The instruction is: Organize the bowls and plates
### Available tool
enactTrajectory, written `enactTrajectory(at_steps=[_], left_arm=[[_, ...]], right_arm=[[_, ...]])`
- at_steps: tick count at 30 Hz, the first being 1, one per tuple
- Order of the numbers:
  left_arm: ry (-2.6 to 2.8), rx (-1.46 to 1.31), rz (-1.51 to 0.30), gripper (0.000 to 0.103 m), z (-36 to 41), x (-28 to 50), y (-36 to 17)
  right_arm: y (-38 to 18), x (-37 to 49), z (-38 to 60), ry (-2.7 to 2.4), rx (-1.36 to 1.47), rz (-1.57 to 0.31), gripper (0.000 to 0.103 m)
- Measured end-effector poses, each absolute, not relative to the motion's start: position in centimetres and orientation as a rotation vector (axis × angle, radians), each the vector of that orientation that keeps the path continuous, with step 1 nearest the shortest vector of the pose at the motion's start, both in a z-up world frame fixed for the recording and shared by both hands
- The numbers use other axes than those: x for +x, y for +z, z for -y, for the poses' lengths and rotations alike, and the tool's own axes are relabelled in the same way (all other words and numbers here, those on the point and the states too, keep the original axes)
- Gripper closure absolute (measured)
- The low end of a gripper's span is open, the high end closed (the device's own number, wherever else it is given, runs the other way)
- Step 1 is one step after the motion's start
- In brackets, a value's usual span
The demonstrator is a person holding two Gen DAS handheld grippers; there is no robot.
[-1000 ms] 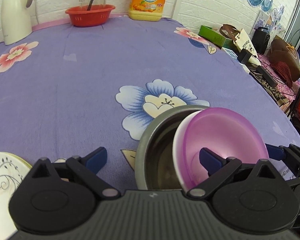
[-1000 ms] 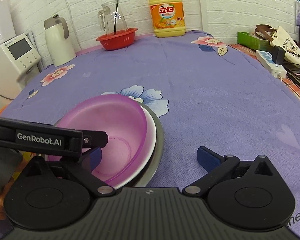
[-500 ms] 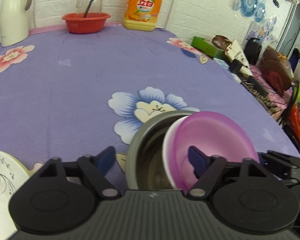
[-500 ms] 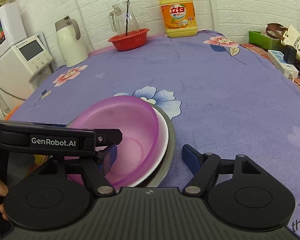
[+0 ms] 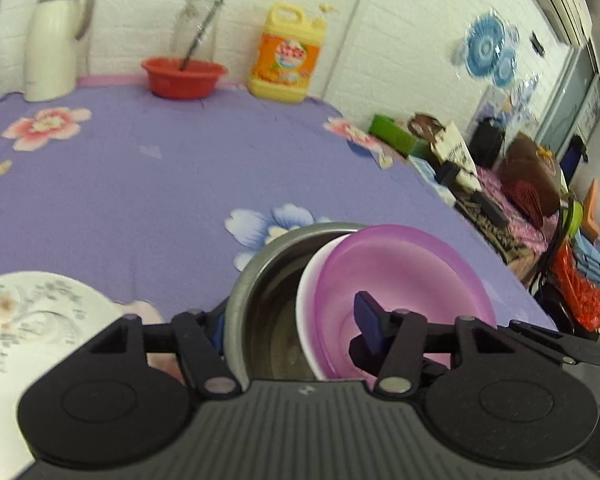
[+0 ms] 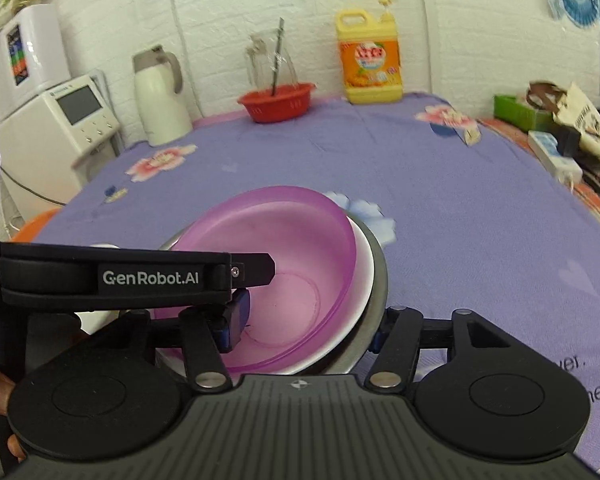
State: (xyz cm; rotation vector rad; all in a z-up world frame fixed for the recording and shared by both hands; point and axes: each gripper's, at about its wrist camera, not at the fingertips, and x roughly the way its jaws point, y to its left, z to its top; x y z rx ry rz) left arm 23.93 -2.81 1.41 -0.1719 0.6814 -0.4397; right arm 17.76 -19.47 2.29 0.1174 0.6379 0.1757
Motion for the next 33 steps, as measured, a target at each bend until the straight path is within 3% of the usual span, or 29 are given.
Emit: enactTrajectory(at_steps=[6,12,22,27,33], left_arm=[[-0.288,-0.186,-0.616,0.046,-4.1,21.5,3.3],[-0.123,-0.234,-0.643,0.046,-10.6,19.8,2.0],[-0.12,-0.283,-0.674,0.045,-13.3,20.9,-0.6],[-0.138,-0.28,-0.615,0.014,-13.2,20.4,-0.3],[-0.117,-0.305,-0.549,0.009,-14.4,20.1,0.8]], right_arm=[[3.9,18.2,13.8,0.324,0.085,-0.584,0.0],[2.9,19.2,7.2,0.503,0.066,-0.622,0.0],[1.2,20.4,3.9,0.543,0.014,-0.689,0.0],[0.8,20.9,3.5,0.539,0.006,-0.704,0.0],[1.7,20.3,3.3,0.485,-0.038,-0.595,0.0]])
